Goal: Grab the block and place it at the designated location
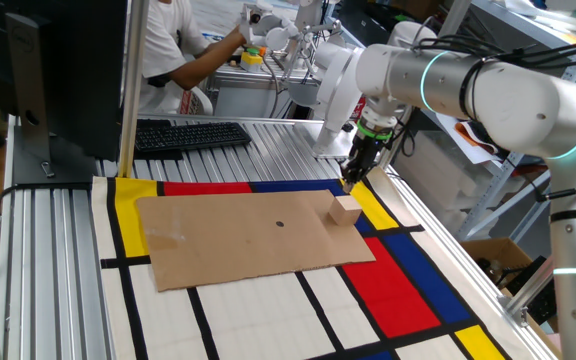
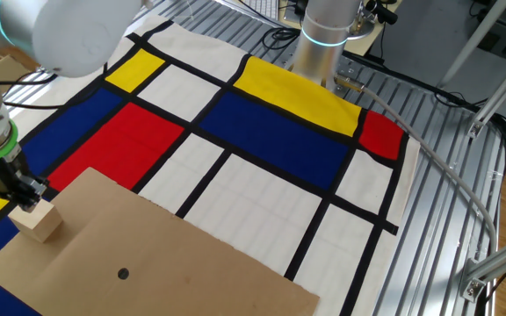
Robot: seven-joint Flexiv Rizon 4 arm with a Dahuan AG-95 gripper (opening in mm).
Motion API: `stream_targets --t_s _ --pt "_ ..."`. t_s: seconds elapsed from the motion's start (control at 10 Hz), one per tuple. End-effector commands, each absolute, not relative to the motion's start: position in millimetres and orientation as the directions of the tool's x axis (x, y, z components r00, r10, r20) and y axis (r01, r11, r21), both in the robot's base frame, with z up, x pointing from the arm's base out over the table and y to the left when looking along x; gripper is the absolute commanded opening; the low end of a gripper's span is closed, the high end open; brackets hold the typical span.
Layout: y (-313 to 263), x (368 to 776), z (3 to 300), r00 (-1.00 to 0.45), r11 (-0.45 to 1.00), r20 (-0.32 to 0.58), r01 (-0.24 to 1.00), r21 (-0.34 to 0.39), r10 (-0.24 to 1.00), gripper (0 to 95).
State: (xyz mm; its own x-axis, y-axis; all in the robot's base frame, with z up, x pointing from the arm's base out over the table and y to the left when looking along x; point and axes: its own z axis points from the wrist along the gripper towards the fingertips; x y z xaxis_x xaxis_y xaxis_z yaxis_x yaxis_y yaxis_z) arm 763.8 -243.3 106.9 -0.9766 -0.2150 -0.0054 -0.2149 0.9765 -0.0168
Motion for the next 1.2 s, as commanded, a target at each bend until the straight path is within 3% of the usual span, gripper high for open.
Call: stream_targets --t_s 0.1,1.2 --pt "-243.4 762.1 107.6 -0.976 0.976 -0.009 -0.219 -0.008 -0.219 0.0" --pt "-243.4 762.1 107.6 -0.986 0.985 -0.006 -0.168 0.028 -0.168 0.0"
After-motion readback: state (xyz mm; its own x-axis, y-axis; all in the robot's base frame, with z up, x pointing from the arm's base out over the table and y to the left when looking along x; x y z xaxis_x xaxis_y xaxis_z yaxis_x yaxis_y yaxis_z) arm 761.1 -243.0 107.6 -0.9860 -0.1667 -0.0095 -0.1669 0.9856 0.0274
